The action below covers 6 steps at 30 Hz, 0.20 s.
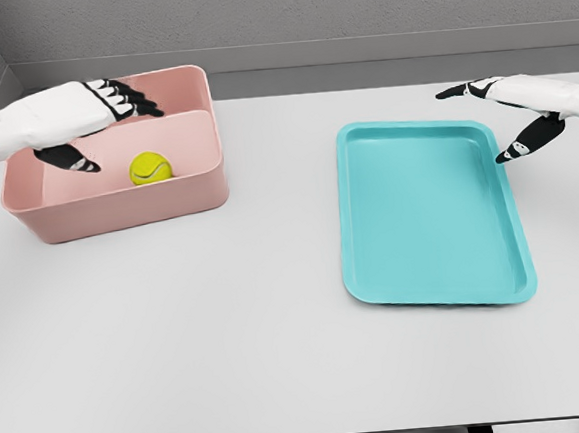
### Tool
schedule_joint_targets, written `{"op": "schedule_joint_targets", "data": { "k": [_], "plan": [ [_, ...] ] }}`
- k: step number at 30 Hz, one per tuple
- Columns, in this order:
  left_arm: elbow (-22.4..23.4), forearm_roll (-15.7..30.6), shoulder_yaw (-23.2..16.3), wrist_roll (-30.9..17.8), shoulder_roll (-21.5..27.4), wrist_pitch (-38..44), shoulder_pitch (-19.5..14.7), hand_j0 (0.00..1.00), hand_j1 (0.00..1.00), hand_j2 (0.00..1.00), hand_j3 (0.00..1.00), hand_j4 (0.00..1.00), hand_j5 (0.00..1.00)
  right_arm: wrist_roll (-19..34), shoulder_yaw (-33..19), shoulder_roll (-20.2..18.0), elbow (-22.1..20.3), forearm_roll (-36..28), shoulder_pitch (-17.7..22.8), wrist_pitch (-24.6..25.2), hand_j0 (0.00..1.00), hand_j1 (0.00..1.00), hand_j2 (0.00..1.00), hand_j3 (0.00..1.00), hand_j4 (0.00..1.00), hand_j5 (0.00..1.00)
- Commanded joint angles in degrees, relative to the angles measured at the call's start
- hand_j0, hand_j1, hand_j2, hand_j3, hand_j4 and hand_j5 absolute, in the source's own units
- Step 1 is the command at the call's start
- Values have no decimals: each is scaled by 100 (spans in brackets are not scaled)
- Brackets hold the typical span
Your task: Put the tennis from the blue tray into the pink basket with both arms
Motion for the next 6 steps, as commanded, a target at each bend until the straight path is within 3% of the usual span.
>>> {"op": "schedule_joint_targets", "data": {
  "k": [1, 4, 6],
  "plan": [
    [-411, 118, 47, 9, 293, 8, 0, 100, 100, 100, 100, 100, 100, -2, -6, -8, -11, -40, 0, 15, 100, 100, 100, 100, 100, 100],
    [-437, 135, 91, 9, 364, 8, 35, 100, 100, 100, 100, 100, 100, -2, -6, -87, -38, -40, 9, 15, 100, 100, 100, 100, 100, 100],
    [-446, 135, 258, 114, 408, 8, 281, 100, 100, 100, 100, 100, 100, -2, -6, -87, -38, -40, 9, 15, 100, 100, 100, 100, 100, 100]
  ]
}}
